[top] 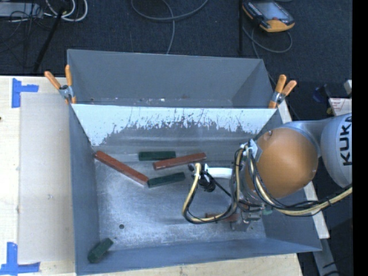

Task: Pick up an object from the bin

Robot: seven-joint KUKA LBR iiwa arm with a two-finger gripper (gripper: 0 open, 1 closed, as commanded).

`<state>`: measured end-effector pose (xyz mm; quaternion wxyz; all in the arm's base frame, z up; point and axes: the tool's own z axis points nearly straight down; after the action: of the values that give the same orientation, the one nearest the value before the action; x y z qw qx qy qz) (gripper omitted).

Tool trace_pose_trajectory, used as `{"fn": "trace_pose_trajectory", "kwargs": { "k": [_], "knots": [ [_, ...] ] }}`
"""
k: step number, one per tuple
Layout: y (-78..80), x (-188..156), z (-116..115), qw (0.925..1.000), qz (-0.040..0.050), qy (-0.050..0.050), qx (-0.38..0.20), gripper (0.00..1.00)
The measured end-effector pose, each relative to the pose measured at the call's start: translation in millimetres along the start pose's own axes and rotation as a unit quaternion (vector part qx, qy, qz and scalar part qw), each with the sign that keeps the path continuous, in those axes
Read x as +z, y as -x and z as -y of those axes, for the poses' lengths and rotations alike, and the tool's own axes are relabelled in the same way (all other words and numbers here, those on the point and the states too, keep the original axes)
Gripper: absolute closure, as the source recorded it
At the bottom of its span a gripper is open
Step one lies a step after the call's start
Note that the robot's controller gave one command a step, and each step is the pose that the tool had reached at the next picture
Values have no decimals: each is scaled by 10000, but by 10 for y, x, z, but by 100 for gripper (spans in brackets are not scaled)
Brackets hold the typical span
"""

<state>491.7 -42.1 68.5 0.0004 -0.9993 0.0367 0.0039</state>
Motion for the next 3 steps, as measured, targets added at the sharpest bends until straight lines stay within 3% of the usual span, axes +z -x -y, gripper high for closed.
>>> {"fn": "trace_pose_trajectory", "kwargs": {
  "k": [3],
  "knots": [
    [1,2,0,10000,1,-2,15,100]
  ]
}}
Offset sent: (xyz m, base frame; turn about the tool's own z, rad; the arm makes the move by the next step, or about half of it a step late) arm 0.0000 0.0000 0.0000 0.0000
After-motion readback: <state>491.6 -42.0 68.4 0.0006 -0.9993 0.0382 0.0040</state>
